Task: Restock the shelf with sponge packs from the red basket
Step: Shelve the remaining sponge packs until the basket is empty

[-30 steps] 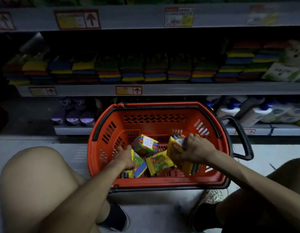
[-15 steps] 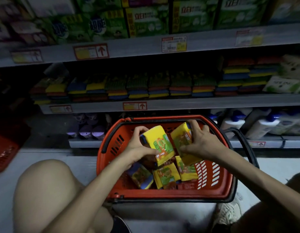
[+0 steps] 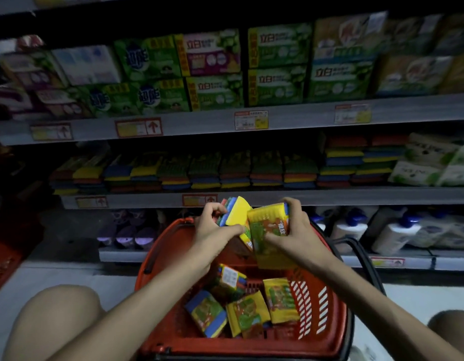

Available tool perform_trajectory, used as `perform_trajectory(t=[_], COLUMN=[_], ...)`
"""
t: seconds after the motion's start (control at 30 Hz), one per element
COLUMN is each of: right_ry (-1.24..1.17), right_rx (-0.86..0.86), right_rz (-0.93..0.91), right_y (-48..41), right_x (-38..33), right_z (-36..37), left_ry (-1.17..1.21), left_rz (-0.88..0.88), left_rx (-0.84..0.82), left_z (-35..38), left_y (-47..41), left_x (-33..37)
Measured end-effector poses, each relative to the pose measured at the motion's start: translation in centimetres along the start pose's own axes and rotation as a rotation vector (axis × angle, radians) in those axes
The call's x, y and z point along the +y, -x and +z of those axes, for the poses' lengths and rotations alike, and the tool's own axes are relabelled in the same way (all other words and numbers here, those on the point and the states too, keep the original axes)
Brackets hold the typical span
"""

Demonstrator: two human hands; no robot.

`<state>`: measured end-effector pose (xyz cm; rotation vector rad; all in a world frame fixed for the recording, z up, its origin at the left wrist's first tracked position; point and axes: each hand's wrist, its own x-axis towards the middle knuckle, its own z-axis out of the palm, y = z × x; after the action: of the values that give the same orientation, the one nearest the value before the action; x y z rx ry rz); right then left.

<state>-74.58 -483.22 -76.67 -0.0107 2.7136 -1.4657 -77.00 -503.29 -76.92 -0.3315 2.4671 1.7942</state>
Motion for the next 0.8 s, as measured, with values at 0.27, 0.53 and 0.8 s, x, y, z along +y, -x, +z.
perform_trajectory(t=[0.27,0.53,0.8], right_ry=[-0.100,0.004,0.003], right_rx=[0.165,0.156,-0.069], right_rz=[0.039,0.137,0.092], right_y=[-2.1,-1.9,-2.4], right_x=[1.3,2.1,1.1], right_z=[-1.3,-4.0,-4.5], left_ry=[-0.195,0.203,0.359], left_rz=[0.010,-0.239,-0.159], left_rx=[-0.199,-0.266,-0.147], left_z=[0.3,-0.7,-2.6], left_y=[-1.6,-3.3,-5.0], left_x=[1.0,1.1,1.9])
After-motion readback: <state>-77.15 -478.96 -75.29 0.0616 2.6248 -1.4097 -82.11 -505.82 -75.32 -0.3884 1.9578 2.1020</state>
